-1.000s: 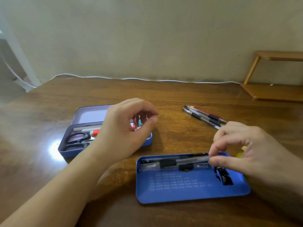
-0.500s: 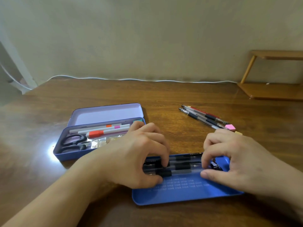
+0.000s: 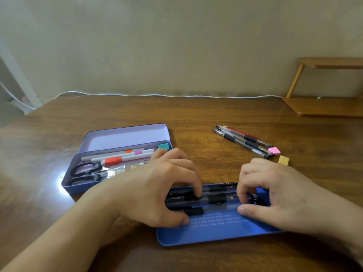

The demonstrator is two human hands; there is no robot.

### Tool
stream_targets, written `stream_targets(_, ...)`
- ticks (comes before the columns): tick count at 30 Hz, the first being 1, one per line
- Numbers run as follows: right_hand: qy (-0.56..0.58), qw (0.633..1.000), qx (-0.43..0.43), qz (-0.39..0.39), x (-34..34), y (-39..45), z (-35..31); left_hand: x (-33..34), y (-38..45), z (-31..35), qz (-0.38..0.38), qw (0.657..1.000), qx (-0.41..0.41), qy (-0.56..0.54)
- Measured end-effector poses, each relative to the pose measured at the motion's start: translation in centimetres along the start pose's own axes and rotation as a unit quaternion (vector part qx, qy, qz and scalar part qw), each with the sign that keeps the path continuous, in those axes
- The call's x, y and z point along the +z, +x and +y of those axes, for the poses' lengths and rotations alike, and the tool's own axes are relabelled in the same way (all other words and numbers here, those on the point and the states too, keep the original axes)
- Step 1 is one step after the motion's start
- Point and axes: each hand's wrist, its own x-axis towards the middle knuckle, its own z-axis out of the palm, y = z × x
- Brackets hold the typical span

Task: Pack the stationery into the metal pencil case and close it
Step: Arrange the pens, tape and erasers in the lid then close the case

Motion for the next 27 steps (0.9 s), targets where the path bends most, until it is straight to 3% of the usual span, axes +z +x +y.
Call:
stream_targets(18, 0.010, 1.000, -0.004, 0.025, 0.5, 0.3, 0.0, 0.5, 0.2, 0.0, 0.002, 1.000, 0.002, -0.004)
stream_targets(20, 0.048, 0.998, 0.018, 0.048, 0.0, 0.3, 0.4, 0.4, 0.1, -0.1, 0.003, 1.000, 0.005, -0.006)
stream_targets(24, 0.011, 0.966, 0.119, 0.227, -0.7, 0.9, 3.8, 0.6, 0.2, -0.4, 0.033, 0.999, 0.005, -0.005)
stream_targets(27, -0.052, 0.951, 0.217, 0.214, -0.6, 1.7, 5.6, 0.9, 0.4, -0.5, 0.044, 0.999, 0.007, 0.002)
